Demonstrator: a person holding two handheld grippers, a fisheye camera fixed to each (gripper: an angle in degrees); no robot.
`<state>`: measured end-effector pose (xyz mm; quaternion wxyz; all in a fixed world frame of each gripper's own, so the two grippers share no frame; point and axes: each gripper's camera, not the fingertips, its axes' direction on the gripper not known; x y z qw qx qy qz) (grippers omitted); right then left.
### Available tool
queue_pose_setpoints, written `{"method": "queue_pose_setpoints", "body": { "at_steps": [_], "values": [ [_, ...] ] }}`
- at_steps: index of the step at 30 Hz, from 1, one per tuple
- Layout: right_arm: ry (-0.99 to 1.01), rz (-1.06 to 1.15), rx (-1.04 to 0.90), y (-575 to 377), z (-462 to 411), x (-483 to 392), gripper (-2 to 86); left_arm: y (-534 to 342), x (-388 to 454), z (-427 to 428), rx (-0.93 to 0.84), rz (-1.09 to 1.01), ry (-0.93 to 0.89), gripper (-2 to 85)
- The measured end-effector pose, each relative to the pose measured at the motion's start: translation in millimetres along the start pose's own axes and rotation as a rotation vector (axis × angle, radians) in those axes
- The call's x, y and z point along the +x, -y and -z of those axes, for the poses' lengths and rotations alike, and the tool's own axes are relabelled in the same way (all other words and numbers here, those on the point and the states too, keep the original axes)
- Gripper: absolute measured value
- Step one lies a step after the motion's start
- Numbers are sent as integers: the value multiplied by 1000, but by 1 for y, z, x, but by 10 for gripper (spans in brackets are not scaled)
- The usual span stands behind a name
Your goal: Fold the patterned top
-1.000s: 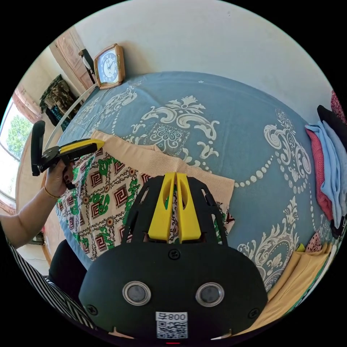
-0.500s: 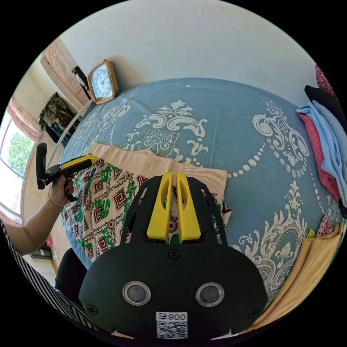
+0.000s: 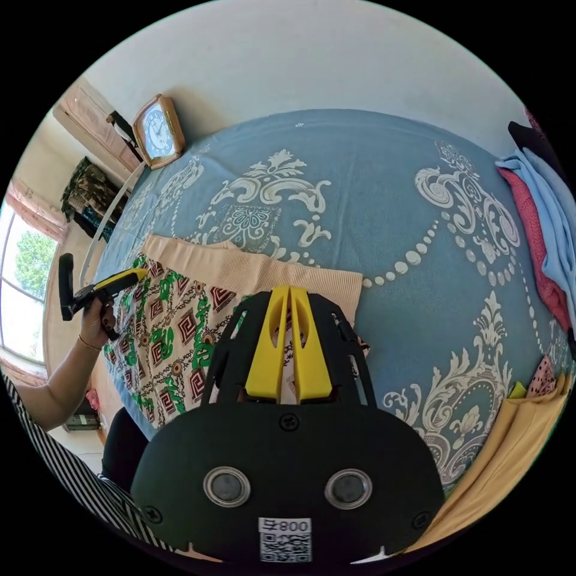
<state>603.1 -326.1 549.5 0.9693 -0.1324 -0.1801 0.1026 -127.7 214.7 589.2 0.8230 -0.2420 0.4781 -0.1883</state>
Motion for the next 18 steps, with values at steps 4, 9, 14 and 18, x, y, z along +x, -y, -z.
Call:
{"method": "queue_pose_setpoints", "body": {
  "at_steps": [4, 9, 14, 18],
  "values": [
    [5, 1, 50, -21, 37, 18, 6, -13, 14, -2, 44, -53, -29, 27],
    [71, -78, 21, -90, 77, 57, 37, -51, 65, -11, 20, -242, -200, 63],
    [241, -293, -75, -192, 91, 113, 66, -118, 152, -47, -118, -518, -315, 81],
    [360, -402, -71, -240, 93, 142, 69, -153, 199, -66, -158, -638, -352, 85]
  ]
}}
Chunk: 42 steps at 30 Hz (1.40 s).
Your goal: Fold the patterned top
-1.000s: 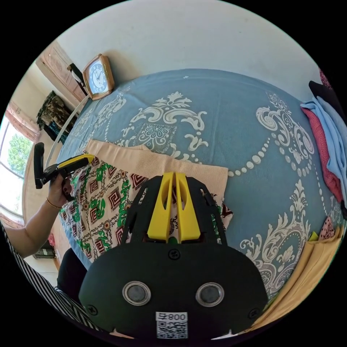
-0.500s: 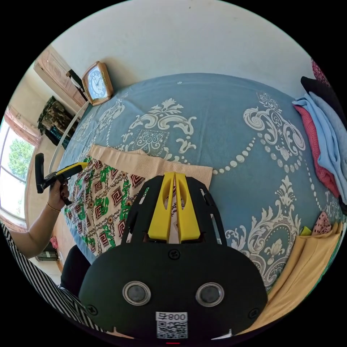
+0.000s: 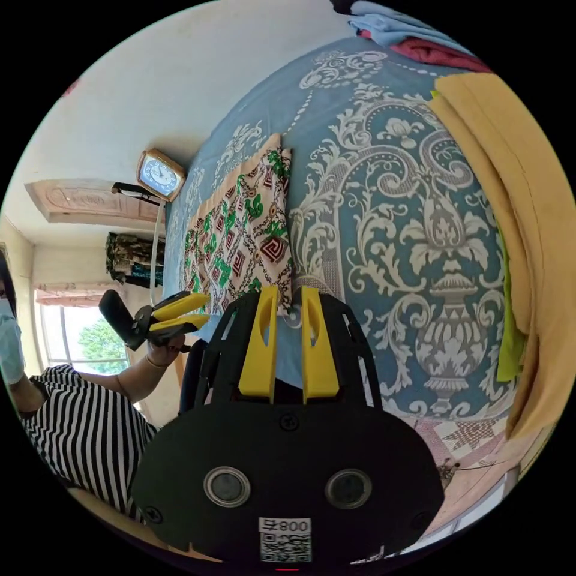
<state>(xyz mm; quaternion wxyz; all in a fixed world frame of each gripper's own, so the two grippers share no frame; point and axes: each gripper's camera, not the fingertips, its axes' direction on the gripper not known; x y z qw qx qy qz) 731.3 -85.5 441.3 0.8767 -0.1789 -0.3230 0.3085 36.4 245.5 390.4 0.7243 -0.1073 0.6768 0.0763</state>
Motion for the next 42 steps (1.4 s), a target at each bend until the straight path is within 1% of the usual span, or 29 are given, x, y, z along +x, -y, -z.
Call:
{"method": "queue_pose_setpoints", "body": {
  "at_steps": [2, 6, 8, 12, 15, 17, 21, 24, 28, 35, 39, 42],
  "values": [
    [47, -17, 6, -7, 5, 16, 70, 3, 22, -20, -11, -67, 34, 86],
    [49, -13, -29, -3, 4, 33, 66, 8, 43, -50, -38, -153, 69, 87],
    [45, -6, -39, 1, 5, 42, 48, 8, 53, -70, -49, -182, 104, 87],
    [90, 2, -63, 4, 8, 58, 16, 6, 69, -99, -61, -221, 108, 88],
    [102, 3, -64, 5, 14, 67, 7, 5, 95, -118, -52, -321, 164, 89],
    [162, -1, -47, 6, 21, 76, 4, 4, 115, -136, -54, -400, 214, 89],
    [200, -7, -43, 10, 27, 88, 4, 3, 137, -168, -100, -471, 315, 80],
    [199, -5, -61, 14, 25, 94, 7, -1, 143, -188, -125, -452, 364, 47],
    [229, -21, -42, 19, 26, 106, 23, -8, 139, -191, -92, -355, 300, 19],
    [379, -73, -8, 57, 17, 126, 75, -26, 137, -176, 13, -278, 265, 10],
    [409, -87, -16, 86, 4, 127, 82, -35, 139, -169, 40, -268, 266, 9],
    [397, -95, -25, 112, -8, 125, 85, -42, 140, -164, 50, -264, 259, 9]
  ]
}}
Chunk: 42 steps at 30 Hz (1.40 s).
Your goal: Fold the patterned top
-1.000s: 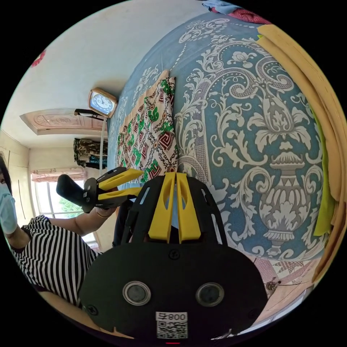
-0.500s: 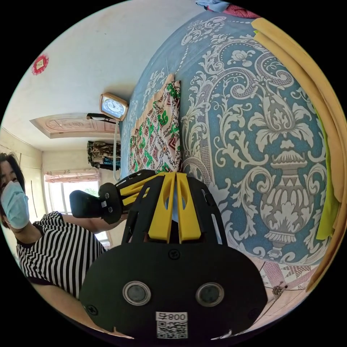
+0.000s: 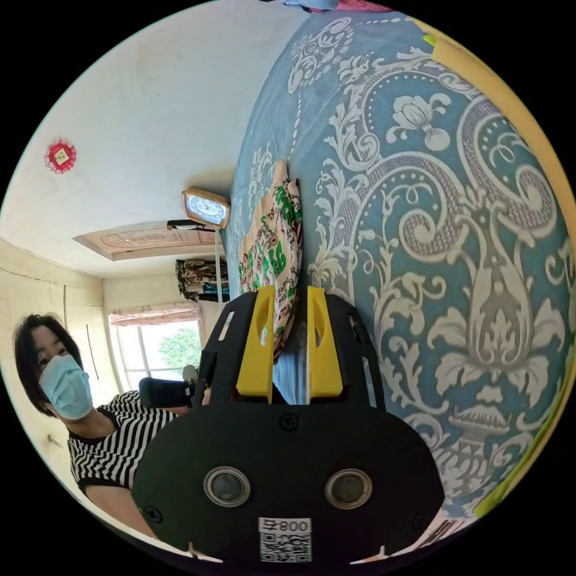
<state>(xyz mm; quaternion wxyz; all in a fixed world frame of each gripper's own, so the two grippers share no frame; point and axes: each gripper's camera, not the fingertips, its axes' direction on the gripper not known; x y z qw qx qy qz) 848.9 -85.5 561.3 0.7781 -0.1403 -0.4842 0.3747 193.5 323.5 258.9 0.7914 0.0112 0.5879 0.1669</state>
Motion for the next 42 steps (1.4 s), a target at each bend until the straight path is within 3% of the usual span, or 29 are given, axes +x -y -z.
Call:
{"method": "queue_pose_setpoints", "body": {
  "at_steps": [11, 27, 33, 42],
  "values": [
    [-150, 66, 4, 85, -59, -27, 59, -24, -5, 20, 3, 28, -50, 9],
    [-147, 93, 11, 108, -140, -61, 10, -66, -42, 99, 37, 85, -84, 10],
    [-92, 194, 40, 101, -177, -116, 7, -99, -80, 166, 125, 206, -131, 9],
    [-31, 405, -20, 106, -310, -225, 7, -202, -164, 288, 239, 497, -138, 9]
  ]
}}
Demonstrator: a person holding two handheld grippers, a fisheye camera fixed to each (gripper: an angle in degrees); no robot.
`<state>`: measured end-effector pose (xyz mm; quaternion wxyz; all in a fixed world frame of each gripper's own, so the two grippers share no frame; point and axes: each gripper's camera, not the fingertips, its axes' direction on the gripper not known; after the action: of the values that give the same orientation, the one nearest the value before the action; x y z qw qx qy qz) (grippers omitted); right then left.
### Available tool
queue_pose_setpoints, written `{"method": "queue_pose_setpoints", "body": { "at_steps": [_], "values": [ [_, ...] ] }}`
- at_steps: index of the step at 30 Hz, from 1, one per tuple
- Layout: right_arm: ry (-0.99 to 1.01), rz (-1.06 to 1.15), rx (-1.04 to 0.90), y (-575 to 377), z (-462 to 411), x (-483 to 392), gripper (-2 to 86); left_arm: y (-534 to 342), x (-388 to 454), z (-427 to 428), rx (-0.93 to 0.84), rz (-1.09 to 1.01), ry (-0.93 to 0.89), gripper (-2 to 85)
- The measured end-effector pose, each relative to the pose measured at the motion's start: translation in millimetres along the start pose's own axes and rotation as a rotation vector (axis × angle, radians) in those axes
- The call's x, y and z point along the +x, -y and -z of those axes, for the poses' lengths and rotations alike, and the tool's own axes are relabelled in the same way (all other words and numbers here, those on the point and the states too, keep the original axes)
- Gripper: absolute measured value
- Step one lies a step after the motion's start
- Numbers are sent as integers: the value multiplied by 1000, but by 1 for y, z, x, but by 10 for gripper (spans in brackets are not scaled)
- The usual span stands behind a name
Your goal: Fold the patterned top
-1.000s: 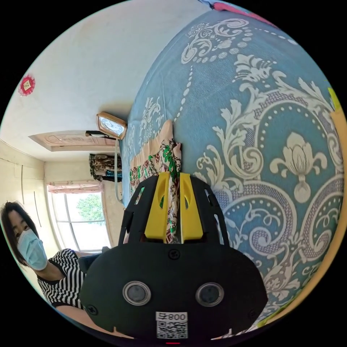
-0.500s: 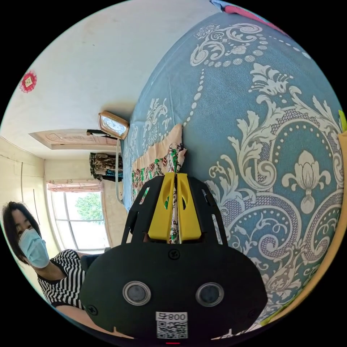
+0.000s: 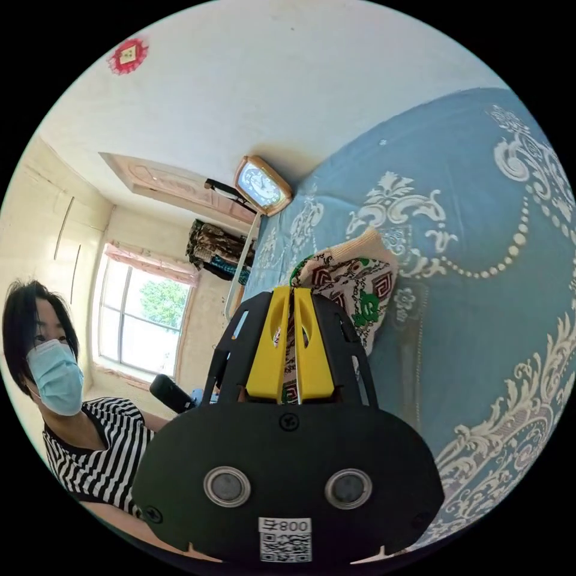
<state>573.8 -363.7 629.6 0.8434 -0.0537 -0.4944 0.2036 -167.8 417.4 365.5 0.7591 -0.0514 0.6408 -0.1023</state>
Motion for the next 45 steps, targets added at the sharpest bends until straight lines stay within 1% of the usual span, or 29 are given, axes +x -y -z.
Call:
{"method": "queue_pose_setpoints", "body": {
  "at_steps": [5, 9, 14, 17, 23, 32, 40, 45],
  "values": [
    [6, 70, -102, 29, -110, -41, 6, -32, -77, 83, 62, 270, 16, 9],
    [-32, 99, -184, 41, -185, -61, 6, -56, -122, 127, 83, 414, 41, 9],
    [-71, 102, -277, 53, -281, -74, 6, -91, -178, 175, 131, 618, -33, 9],
    [-101, 108, -314, 59, -325, -81, 6, -104, -197, 196, 152, 680, -60, 9],
    [-150, 120, -379, 66, -400, -88, 6, -122, -226, 233, 172, 765, -87, 8],
    [-204, 116, -454, 68, -486, -87, 8, -140, -253, 277, 187, 848, -128, 8],
    [-195, 87, -482, 66, -533, -79, 16, -153, -265, 305, 202, 905, -164, 11],
    [-158, 117, -472, 63, -544, -85, 25, -159, -263, 324, 215, 914, -152, 12]
  ]
}}
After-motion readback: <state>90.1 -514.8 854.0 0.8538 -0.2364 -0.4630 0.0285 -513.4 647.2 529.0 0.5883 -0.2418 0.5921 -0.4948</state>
